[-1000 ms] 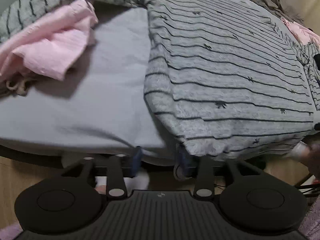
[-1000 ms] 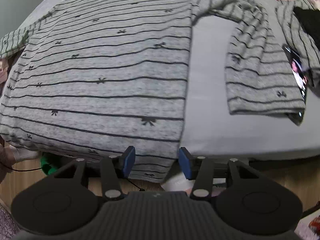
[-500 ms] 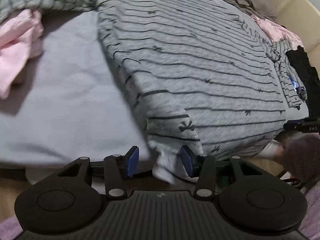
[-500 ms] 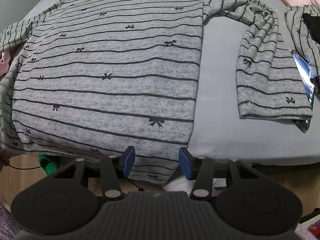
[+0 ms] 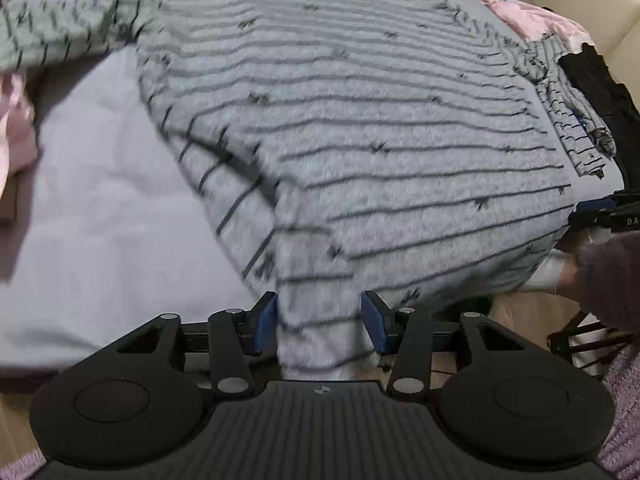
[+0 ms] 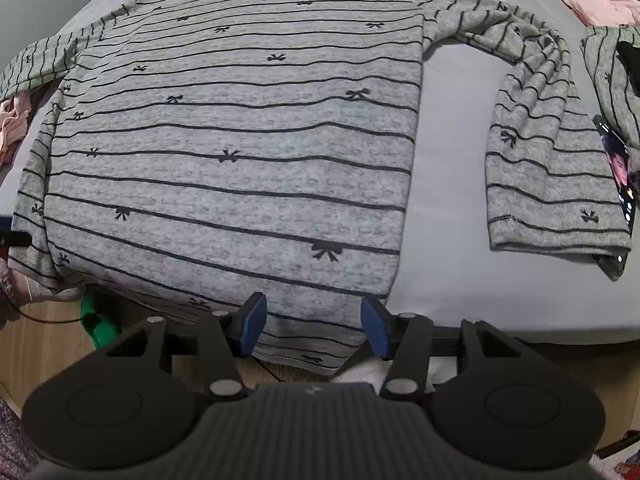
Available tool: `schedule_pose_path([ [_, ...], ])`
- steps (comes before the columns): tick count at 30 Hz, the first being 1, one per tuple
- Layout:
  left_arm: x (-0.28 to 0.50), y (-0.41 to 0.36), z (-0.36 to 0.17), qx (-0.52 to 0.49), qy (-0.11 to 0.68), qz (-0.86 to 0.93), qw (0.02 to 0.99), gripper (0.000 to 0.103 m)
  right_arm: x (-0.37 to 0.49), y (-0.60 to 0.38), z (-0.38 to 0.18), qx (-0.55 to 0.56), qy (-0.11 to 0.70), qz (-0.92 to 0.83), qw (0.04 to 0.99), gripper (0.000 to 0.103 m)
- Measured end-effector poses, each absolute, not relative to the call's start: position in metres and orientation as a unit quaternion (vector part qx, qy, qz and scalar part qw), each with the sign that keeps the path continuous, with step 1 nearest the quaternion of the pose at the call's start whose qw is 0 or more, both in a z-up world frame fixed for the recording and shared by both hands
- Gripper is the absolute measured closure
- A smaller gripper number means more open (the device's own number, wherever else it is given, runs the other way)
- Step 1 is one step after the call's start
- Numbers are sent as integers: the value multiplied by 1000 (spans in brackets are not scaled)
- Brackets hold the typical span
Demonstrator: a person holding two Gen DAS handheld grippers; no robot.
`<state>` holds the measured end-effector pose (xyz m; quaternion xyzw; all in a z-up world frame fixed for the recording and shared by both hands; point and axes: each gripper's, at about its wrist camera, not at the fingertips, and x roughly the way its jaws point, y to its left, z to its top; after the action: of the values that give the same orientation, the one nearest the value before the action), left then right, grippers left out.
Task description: Fold clothes
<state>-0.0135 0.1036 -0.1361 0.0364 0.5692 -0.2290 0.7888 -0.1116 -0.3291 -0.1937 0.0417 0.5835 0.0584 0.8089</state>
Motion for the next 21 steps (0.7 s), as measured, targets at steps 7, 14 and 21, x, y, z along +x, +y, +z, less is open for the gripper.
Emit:
schedule_pose_path([
  [7,-17,116,-132,24,564,-228,793,100,-118,-351,-191,67,581,31,811,47],
  [14,-31,134,-126,38,581,-196,789,101,-129,-370,-212,97,609,13,787,47],
  [21,-36,186,-134,0,621,-84,779,101,-125,-364,-226,88,633,26,769,47],
])
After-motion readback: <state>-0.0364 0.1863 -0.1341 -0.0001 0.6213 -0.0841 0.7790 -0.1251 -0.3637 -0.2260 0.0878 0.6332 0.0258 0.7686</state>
